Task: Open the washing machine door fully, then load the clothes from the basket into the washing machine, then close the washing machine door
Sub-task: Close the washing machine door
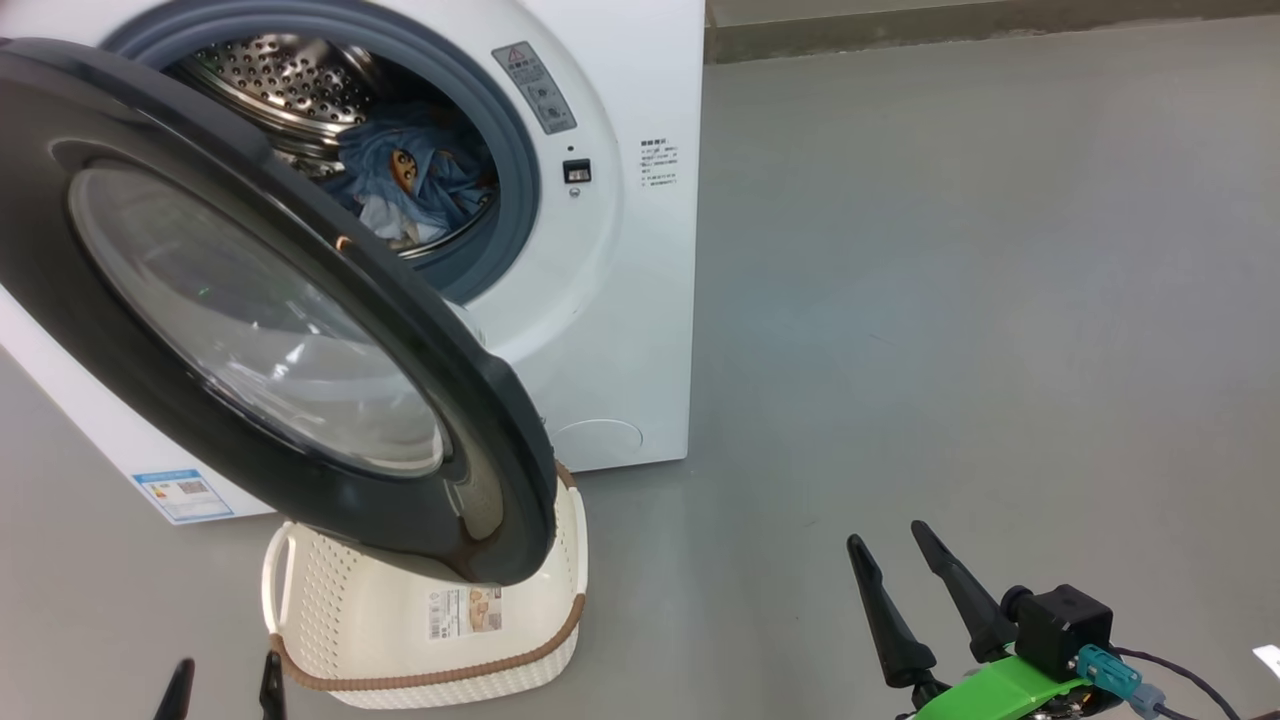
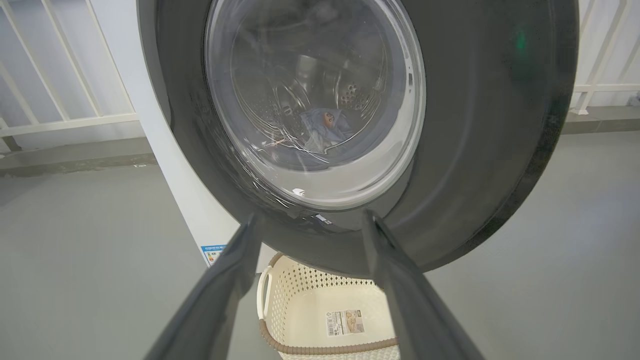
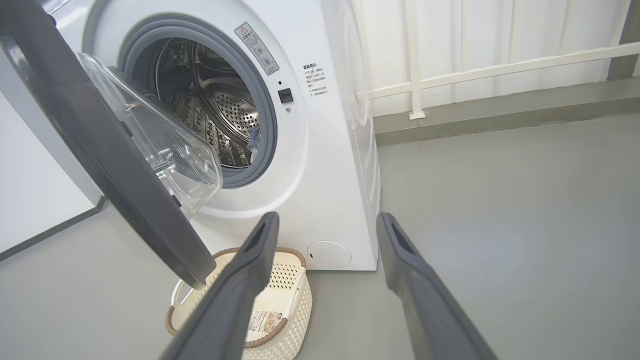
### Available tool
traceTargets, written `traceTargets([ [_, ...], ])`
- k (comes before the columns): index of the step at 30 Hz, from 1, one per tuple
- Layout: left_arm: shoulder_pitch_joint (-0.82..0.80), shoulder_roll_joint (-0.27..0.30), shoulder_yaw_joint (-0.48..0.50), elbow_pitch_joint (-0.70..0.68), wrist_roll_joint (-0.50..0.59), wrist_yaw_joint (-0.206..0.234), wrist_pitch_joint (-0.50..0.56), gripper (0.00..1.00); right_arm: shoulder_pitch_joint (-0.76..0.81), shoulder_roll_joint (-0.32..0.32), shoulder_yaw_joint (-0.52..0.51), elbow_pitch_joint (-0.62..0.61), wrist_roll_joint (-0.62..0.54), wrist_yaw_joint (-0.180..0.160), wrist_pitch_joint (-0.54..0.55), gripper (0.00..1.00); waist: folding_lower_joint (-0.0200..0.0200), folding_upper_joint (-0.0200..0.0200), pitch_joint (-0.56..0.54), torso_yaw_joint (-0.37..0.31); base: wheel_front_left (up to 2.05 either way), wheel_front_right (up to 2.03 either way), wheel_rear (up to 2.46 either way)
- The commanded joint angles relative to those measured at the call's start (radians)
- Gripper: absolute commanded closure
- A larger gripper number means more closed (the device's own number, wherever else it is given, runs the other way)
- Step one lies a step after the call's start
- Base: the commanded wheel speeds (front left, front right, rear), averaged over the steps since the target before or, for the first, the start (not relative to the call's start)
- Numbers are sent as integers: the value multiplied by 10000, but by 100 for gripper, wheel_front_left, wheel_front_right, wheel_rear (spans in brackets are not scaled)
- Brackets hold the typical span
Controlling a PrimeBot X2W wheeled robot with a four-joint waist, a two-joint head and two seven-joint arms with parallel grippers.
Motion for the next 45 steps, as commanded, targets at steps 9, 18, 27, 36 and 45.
traceTargets([
  [9,-383,-52,371,322,-66,250,-93,0,-173,24,199,-222,-238,16,-120,0,0,0,-37,-20,0,0,0],
  [18,-416,-88,298,458,-107,484,-93,0,-152,24,28,-242,-403,16,-120,0,0,0,-39,-33,0,0,0],
  [27,-393,-96,235,391,-168,673,-93,0,-120,24,-121,-289,-538,16,-120,0,0,0,-85,-60,0,0,0],
  [36,-384,-97,117,315,-305,825,-93,0,-86,24,-154,-315,-516,16,-120,0,0,0,-74,-65,0,0,0],
  [45,-367,-98,55,251,-406,824,-93,0,-119,24,-470,-1301,-390,16,-120,100,0,0,-10,-1,0,0,0],
])
